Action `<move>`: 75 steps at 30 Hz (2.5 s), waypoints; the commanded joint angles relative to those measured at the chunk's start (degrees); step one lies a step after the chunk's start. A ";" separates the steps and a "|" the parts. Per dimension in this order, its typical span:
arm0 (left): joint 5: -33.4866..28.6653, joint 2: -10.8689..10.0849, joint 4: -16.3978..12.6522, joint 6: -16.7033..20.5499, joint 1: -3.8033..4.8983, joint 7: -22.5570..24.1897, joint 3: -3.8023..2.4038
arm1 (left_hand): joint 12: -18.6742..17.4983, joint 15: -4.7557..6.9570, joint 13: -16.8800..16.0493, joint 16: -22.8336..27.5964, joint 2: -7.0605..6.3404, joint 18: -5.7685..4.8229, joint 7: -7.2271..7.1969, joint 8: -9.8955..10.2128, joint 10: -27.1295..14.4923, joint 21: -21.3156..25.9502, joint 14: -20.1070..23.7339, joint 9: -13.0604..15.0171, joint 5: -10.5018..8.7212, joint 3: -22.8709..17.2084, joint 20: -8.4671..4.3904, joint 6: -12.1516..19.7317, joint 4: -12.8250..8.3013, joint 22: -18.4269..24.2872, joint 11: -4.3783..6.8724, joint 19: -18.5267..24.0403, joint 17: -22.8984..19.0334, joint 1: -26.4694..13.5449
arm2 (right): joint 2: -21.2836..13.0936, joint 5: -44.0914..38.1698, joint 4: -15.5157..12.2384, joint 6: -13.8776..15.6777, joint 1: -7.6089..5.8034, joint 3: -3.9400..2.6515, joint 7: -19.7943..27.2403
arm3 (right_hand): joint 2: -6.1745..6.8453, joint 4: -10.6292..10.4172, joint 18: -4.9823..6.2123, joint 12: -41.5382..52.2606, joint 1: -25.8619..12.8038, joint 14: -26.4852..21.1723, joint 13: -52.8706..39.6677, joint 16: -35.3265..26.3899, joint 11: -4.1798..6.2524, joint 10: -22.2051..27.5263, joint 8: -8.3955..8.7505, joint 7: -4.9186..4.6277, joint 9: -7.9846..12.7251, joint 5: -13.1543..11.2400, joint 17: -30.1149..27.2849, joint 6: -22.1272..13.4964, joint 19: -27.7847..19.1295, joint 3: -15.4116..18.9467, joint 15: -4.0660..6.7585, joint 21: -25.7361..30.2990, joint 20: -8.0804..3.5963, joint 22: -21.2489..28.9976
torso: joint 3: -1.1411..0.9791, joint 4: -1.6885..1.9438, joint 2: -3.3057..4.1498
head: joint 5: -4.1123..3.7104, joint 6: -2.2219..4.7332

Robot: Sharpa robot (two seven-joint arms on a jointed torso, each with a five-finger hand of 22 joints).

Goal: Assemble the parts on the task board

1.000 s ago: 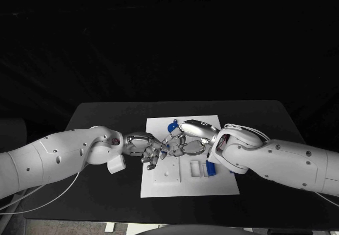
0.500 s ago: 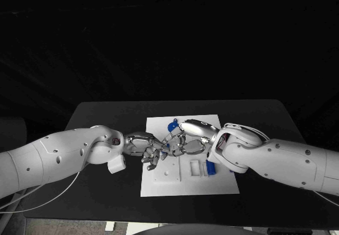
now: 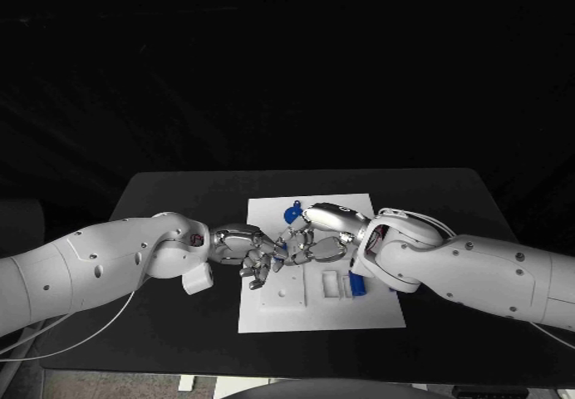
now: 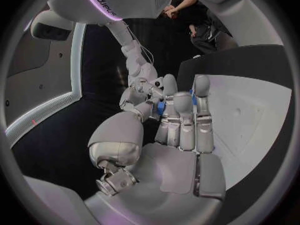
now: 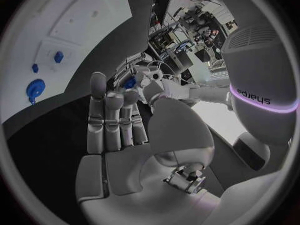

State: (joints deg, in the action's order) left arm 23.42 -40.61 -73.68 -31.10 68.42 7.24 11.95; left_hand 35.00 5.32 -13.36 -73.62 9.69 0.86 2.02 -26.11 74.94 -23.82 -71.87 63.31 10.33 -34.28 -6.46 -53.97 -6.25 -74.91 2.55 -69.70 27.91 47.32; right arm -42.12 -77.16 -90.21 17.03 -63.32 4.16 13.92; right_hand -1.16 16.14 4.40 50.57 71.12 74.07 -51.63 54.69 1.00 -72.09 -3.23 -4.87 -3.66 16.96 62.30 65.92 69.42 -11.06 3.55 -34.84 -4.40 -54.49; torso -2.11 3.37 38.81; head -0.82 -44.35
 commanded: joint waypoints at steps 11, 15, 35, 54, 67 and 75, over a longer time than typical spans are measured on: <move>-0.16 -0.01 -0.86 -2.43 -0.02 1.21 -0.05 | 0.10 0.36 0.15 0.06 0.06 0.76 -1.50 0.69 0.08 -0.08 -0.15 -0.17 -0.02 -4.39 -0.26 -1.47 -5.05 -1.13 0.02 -0.03 -0.07 0.73 | 0.11 0.22 0.22 -1.06 0.02 -0.02 0.43 | -1.19 -0.35 0.85 0.26 0.03 -0.07 -0.03 0.31 0.18 0.29 -0.36 0.42 -0.22 -7.36 0.10 2.13 0.54 -5.31 0.23 1.46 -0.34 -2.03 | -0.07 -0.01 0.02 | -0.25 -0.24; -0.58 -0.05 -1.05 -2.54 -0.02 1.42 -0.05 | -0.08 0.27 0.24 0.24 0.18 0.78 -1.35 1.35 -0.04 0.06 -0.09 -0.71 -0.39 -4.17 -0.18 -1.34 -4.91 -1.11 -0.07 -0.01 -0.19 0.63 | 0.09 0.21 0.24 -1.11 0.02 -0.02 0.45 | -1.33 -0.45 0.83 0.28 0.10 -0.08 -0.07 0.31 0.27 0.28 -0.44 0.63 -0.31 -7.75 0.09 2.81 0.67 -5.62 0.27 1.71 -0.36 -2.38 | -0.07 -0.02 0.02 | -0.35 -0.21; -2.03 -0.23 -1.49 -1.01 -0.01 1.97 -0.05 | 0.18 -0.29 0.19 0.60 1.11 0.97 -0.45 1.79 -1.87 1.64 0.10 -10.95 -7.22 -0.23 0.36 0.48 -4.37 -1.09 -0.73 -0.53 -1.15 1.98 | 0.26 -0.77 0.02 -0.44 0.02 0.00 -0.13 | -1.61 -1.71 0.19 0.05 0.40 0.30 -0.09 0.44 0.91 -0.42 -0.44 1.81 -0.81 -4.39 0.21 5.78 1.82 -0.89 0.70 4.02 -0.82 -3.85 | -0.05 0.01 0.01 | -0.76 -0.18; -2.10 -0.29 -1.14 1.01 0.00 0.66 -0.05 | 0.49 -0.25 0.21 0.81 -3.37 0.75 -0.93 1.01 -2.14 2.83 -0.15 -15.24 -5.31 18.96 0.35 0.00 -1.10 -1.04 -0.53 -1.31 -1.59 4.90 | 0.23 -1.12 0.13 -0.18 0.02 0.02 -1.24 | -1.91 -1.93 0.00 0.35 -0.20 0.93 -0.96 0.97 1.19 -1.48 -0.47 2.22 -0.98 -2.22 0.74 6.32 2.72 0.42 0.93 5.22 -1.05 -5.13 | -0.04 0.01 0.03 | -0.85 -0.28; -2.06 -0.35 -0.95 1.85 0.00 0.27 -0.04 | 0.57 -0.37 0.27 0.84 -3.93 0.72 -0.62 0.55 -2.16 3.30 -0.09 -16.59 -4.36 32.90 0.41 -0.27 2.26 -1.08 -0.70 -1.49 -1.70 7.11 | 0.22 -1.12 0.31 -0.68 0.02 0.02 -1.73 | -1.95 -2.33 -0.11 0.11 -0.67 1.05 -1.16 0.85 1.27 -1.73 -0.47 2.34 -0.98 -1.32 0.80 6.27 3.05 0.70 1.00 5.93 -1.12 -5.64 | -0.05 0.00 0.02 | -0.97 -0.32; -1.70 -0.47 -0.64 3.07 0.00 -0.21 -0.04 | 0.65 -0.46 0.24 0.84 -5.02 0.82 -0.47 0.49 -2.28 3.41 -0.03 -16.72 -6.26 34.62 0.53 -0.11 4.45 -1.09 -0.82 -1.49 -1.75 6.46 | 0.17 -0.77 0.39 -0.92 0.02 0.02 -1.95 | -1.82 -2.46 -0.15 0.08 -0.88 1.13 -1.31 0.86 1.30 -1.84 -0.45 2.41 -0.99 -0.56 0.86 6.30 3.25 0.94 1.03 6.26 -1.15 -5.91 | -0.06 0.02 0.03 | -1.11 -0.45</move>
State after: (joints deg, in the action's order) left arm 22.52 -41.18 -74.24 -29.10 68.29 6.37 12.05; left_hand 35.44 5.31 -13.17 -72.95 4.96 0.86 1.42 -25.47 72.76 -20.72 -71.86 46.67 4.36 0.42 -6.14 -54.16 -2.06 -74.93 1.85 -70.85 26.22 53.82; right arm -42.02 -77.54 -89.70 17.23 -63.43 4.08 12.11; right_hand -3.40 13.67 4.39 50.78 70.63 74.71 -52.90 55.41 2.25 -73.53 -3.83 -2.59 -4.64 16.21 63.09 72.22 72.29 -10.29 4.59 -28.81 -5.62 -60.36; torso -2.16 3.38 38.83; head -1.87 -44.73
